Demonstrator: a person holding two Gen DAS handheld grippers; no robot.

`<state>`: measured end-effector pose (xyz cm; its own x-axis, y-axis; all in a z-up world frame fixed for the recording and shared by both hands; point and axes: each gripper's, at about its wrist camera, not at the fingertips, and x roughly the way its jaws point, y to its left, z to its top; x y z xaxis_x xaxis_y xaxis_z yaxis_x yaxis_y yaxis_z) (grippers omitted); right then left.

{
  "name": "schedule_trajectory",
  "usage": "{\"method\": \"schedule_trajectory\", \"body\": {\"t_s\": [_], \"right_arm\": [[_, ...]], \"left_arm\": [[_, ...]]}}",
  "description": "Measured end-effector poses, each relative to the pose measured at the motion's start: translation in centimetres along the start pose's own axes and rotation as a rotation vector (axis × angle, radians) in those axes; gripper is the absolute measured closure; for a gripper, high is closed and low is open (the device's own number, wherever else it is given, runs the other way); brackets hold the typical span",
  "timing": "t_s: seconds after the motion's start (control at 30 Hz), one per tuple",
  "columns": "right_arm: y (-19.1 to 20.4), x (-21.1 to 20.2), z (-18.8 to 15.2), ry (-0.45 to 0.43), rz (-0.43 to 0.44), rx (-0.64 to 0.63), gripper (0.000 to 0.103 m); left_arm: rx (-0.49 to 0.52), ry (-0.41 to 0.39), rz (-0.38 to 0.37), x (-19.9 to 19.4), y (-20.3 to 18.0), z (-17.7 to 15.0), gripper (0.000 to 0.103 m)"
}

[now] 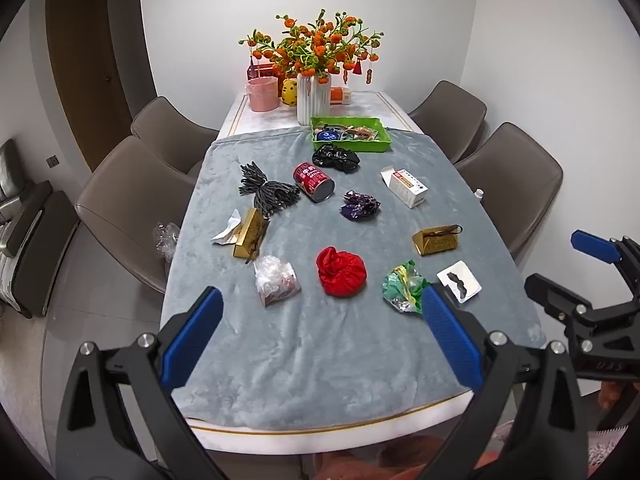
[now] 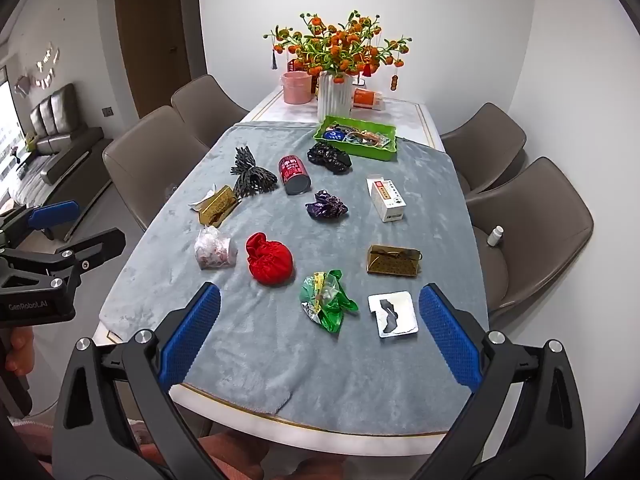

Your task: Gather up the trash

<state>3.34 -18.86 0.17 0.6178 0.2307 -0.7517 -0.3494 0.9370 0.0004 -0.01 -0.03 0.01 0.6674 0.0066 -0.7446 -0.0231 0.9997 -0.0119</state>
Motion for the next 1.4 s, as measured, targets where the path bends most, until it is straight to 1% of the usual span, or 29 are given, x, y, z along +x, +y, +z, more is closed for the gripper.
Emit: {"method": "schedule_trajectory", "body": {"t_s": [0.2,0.43,1.4], "right_arm": [[-0.19,-0.15,0.08,0.000,0.017,0.013,0.007],[-0.17,-0.13,0.54,0.004,0.017,0.008,0.007],[0.28,0.05,0.63,0.008,0.017,-0.006,0.007]], "left_arm": [[-0.017,-0.002,-0.003,-0.08,0.59,0.04,0.004],[-0.023,0.002,-0.008,0.27,0.45,-0.14,0.004],[-0.015,0.007,-0.001,0.15,0.55,-0.03,0.004]]}}
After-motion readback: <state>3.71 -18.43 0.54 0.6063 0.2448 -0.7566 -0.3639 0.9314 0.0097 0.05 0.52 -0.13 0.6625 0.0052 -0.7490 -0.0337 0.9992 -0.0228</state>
